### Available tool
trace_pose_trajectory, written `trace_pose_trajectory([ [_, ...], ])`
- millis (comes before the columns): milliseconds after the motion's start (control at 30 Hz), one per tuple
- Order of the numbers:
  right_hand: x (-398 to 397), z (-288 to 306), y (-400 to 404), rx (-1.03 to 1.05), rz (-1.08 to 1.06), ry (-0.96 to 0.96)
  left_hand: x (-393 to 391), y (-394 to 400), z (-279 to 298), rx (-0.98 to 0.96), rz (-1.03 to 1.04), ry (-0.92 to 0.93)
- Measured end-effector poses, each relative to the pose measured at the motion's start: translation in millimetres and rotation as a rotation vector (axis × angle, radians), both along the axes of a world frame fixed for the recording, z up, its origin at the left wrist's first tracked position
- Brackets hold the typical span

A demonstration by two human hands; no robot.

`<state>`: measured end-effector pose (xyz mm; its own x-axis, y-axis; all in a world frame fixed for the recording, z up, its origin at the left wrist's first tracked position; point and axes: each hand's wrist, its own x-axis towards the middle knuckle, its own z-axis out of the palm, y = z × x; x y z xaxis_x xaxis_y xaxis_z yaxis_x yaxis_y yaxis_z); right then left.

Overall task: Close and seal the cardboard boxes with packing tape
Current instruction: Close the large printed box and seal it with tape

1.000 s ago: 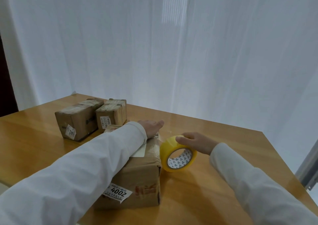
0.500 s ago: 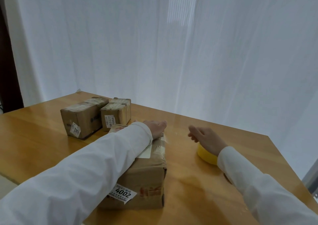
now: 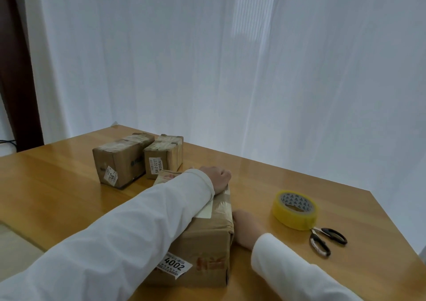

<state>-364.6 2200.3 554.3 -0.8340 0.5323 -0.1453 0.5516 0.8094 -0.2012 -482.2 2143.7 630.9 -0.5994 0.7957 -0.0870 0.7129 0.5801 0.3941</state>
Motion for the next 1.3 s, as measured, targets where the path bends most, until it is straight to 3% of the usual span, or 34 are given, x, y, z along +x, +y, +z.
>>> trace_pose_trajectory([
  [67, 0.2, 8.1, 17.3, 0.033, -0.069, 0.050, 1.1, -0.2, 0.0, -0.006, 0.013, 0.008],
  [100, -2.1, 15.9, 29.6, 0.001, -0.128, 0.178, 1.0, 0.2, -0.2, -0.002, 0.027, 0.001],
  [200, -14.4, 43.7, 45.9, -0.538, -0.319, 0.916, -0.3, 1.5, -0.7, 0.048, 0.077, -0.043],
  [233, -21.1, 48.7, 37.6, -0.738, -0.291, 1.040, -0.4, 1.1, 0.1, 0.074, 0.096, -0.065],
  [333, -32.2, 29.3, -3.3, -1.119, -0.104, 0.877, -0.6, -2.6, 3.1, 0.229, 0.139, -0.108],
  [367, -34.3, 18.7, -10.0, -1.116, -0.126, 0.803, -0.5, -4.8, 5.2, 0.296, 0.142, -0.108],
  [433, -29.7, 1.0, -1.9, -0.720, -0.094, 0.610, 0.2, -14.9, 7.1, 0.364, 0.084, -0.051],
  [533, -6.8, -20.3, 35.1, -0.153, -0.106, 0.136, -18.8, -53.0, 12.7, 0.191, -0.022, 0.113],
  [600, 8.0, -25.8, 48.9, -0.130, -0.133, 0.051, -40.1, -91.6, 15.8, 0.115, 0.035, 0.088],
  [667, 7.5, -18.4, 44.6, -0.210, -0.144, 0.074, -53.6, -124.9, 11.2, 0.014, 0.178, -0.057],
  [733, -5.8, -7.7, 21.4, -0.415, -0.152, 0.214, -57.3, -141.9, -1.1, -0.036, 0.276, -0.433],
  [800, -21.1, 5.3, -4.7, -0.636, -0.179, 0.439, -60.3, -148.2, -12.8, 0.110, 0.291, -0.826],
  [900, -30.2, 43.3, -18.1, -0.867, -0.241, 0.620, -72.0, -148.8, -30.6, 0.276, 0.320, -0.971],
  [933, -32.2, 59.0, -13.3, -0.825, -0.223, 0.608, -73.2, -147.7, -36.7, 0.352, 0.341, -1.044],
  [1000, -34.1, 101.2, -9.0, -0.553, -0.204, 0.550, -69.8, -137.9, -47.0, 0.477, 0.336, -1.150],
  [1100, -46.3, 144.3, -9.1, -0.202, -0.136, 0.354, -69.5, -111.7, -57.2, 0.401, 0.301, -0.960],
  [1200, -59.6, 131.1, -11.8, 0.063, -0.104, 0.090, -61.9, -96.4, -25.1, 0.505, 0.311, -0.944],
  [1300, -59.8, 104.5, -7.7, 0.117, -0.081, 0.010, -57.9, -93.3, 2.4, 0.559, 0.224, -0.985],
])
